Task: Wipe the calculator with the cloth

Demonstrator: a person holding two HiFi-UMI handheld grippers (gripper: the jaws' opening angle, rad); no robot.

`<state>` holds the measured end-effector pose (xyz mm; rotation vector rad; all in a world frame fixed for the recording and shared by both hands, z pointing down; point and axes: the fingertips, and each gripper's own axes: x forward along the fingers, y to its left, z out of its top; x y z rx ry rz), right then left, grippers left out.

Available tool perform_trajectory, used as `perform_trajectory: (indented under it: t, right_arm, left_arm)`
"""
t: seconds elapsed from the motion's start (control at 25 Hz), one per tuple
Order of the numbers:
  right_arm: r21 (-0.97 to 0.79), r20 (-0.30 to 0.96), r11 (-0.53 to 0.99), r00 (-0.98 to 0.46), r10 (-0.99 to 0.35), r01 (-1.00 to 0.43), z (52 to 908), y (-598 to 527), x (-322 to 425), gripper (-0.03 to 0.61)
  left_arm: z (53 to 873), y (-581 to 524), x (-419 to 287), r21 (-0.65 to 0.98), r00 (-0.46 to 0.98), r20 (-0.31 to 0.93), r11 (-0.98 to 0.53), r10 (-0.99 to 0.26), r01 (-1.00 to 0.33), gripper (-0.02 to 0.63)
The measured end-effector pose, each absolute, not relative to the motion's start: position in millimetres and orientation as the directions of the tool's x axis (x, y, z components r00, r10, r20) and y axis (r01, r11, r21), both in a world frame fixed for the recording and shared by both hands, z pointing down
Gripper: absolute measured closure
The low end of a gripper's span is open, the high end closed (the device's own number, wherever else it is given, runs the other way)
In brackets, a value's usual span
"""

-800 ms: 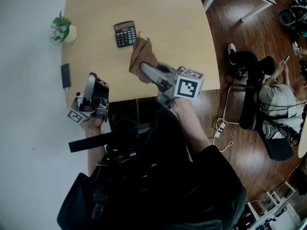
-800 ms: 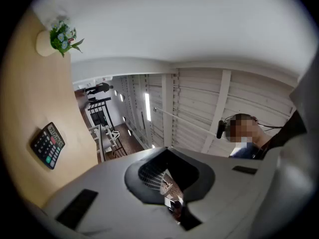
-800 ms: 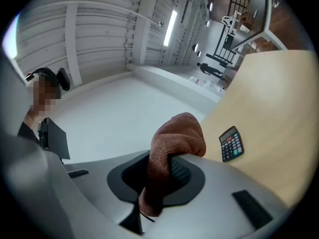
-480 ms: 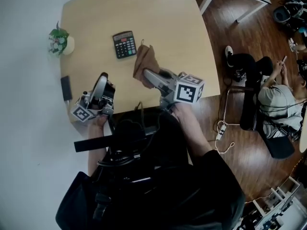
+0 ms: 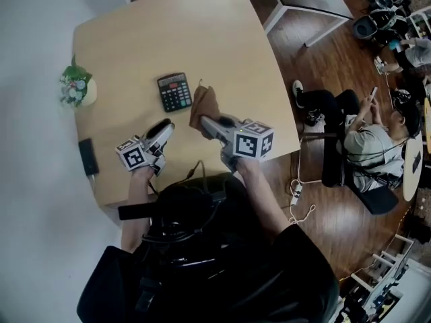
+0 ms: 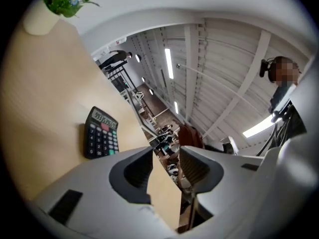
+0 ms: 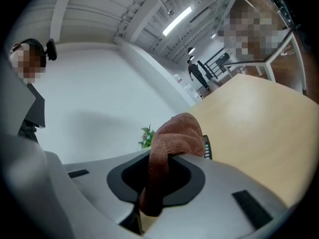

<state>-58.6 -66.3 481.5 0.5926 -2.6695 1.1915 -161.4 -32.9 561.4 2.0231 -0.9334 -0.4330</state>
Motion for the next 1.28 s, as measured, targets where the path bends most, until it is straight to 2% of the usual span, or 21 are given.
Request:
perform_trajectory:
  t: [0.2, 0.4, 0.72, 0.88, 1.04, 1.28]
  right_arm:
    - [-0.554, 0.451, 0.664, -0.851, -0.267, -0.502, 506, -65, -81, 0.526]
    - [-0.412, 0.558, 0.759, -0.798, -0.227, -0.505, 529, -83, -110, 0.525]
    - [-0.313, 0.660, 0.890, -0.749, -0.048, -0.332, 604, -137, -202, 0.525]
    - [-0.372, 0.637, 0.896, -0.769, 0.057, -0.241, 622, -159, -270, 0.525]
    - [-0.354, 0.748, 0.882, -0.660, 0.068, -0.311, 686, -153, -241, 0.525]
    - [-0.360, 0.738, 0.854, -0.675, 0.014, -0.375, 693, -168, -201, 0.523]
  left_arm:
    - [621, -47, -149, 0.831, 0.729, 0.106, -0.342, -0.676, -0.438, 0.462]
    - [659, -60, -149, 0.842, 0.733, 0.180, -0.283, -0.656, -0.459, 0.460]
    - [666, -88, -148, 0.861, 0.691, 0.190, -0.220, -0.697, -0.459, 0.460]
    - [677, -102, -161, 0.873, 0.690, 0.223, -0.173, -0.688, -0.455, 0.460]
    - [681, -83, -158, 0.900, 0.670, 0.246, -0.091, -0.700, -0.426, 0.460]
    - [689, -78, -156, 0.894, 0.670, 0.255, -0.094, -0.697, -0.438, 0.460]
